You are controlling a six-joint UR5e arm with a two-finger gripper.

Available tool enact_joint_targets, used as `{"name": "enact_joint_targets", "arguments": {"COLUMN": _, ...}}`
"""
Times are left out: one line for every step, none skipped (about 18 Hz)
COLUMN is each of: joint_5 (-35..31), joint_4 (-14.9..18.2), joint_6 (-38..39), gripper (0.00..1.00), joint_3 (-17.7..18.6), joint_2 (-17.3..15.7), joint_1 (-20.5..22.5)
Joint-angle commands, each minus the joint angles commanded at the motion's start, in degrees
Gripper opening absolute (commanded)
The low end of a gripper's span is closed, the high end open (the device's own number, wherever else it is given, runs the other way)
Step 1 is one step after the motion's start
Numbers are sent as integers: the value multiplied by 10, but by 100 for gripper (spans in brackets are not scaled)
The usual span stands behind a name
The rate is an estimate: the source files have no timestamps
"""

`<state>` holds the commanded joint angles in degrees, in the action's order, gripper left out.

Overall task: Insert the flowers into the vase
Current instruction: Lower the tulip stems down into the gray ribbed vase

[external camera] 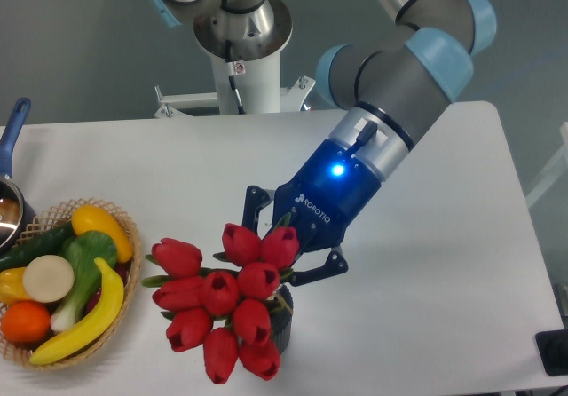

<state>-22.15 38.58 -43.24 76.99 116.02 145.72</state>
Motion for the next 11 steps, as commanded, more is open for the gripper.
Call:
{"name": "enact_joint_targets", "arguments": {"joint_5": 0, "joint_4": 0, "joint_6": -1, "gripper": 6, "joint_3": 0, "joint_2": 3, "joint_1": 0}}
{"name": "enact_joint_targets", "arguments": {"joint_5": 0, "joint_4": 0, "joint_6": -1, "gripper": 8, "joint_3": 0, "joint_2": 6, "joint_1": -1}}
{"name": "enact_joint_targets", "arguments": {"joint_5": 0, "joint_4": 0, "joint_6": -3, "gripper": 11, "joint_3": 2, "joint_2": 10, "joint_1": -2}}
{"name": "enact_joint_targets", "arguments": {"joint_5": 0, "joint_4": 0, "joint_6": -7, "gripper": 11, "joint_3": 5, "joint_2": 12, "joint_1": -2}}
{"name": "enact_joint_targets", "arguments": {"joint_5": 0, "joint_4": 0, "joint_6": -14, "gripper": 11, "joint_3": 12, "joint_2": 13, "joint_1": -2}}
{"name": "enact_joint_targets", "arguments": {"joint_5": 0, "joint_4": 0, "joint_6": -24, "gripper": 11, "joint_3": 20, "joint_2": 13, "joint_1": -2}}
{"name": "enact_joint_targets", "arguments": {"joint_5": 0, "joint_4": 0, "joint_6": -31, "gripper": 11, "joint_3": 26, "joint_2": 13, "joint_1": -2}}
{"name": "enact_joint_targets", "arguments": {"joint_5": 0, "joint_4": 0, "joint_6": -35, "gripper": 11, "joint_3": 33, "joint_2": 12, "joint_1": -2}}
{"name": "enact_joint_targets", "arguments": {"joint_5": 0, "joint_4": 0, "joint_6": -41, "gripper": 11, "joint_3": 39, "joint_2": 12, "joint_1": -2}}
{"name": "enact_joint_targets", "arguments": {"joint_5": 0, "joint_4": 0, "joint_6": -48, "gripper": 11, "joint_3": 45, "joint_2": 12, "joint_1": -2}}
{"name": "enact_joint_targets", "arguments": {"joint_5": 0, "joint_4": 0, "joint_6": -55, "gripper": 11, "joint_3": 49, "joint_2": 13, "joint_1": -2}}
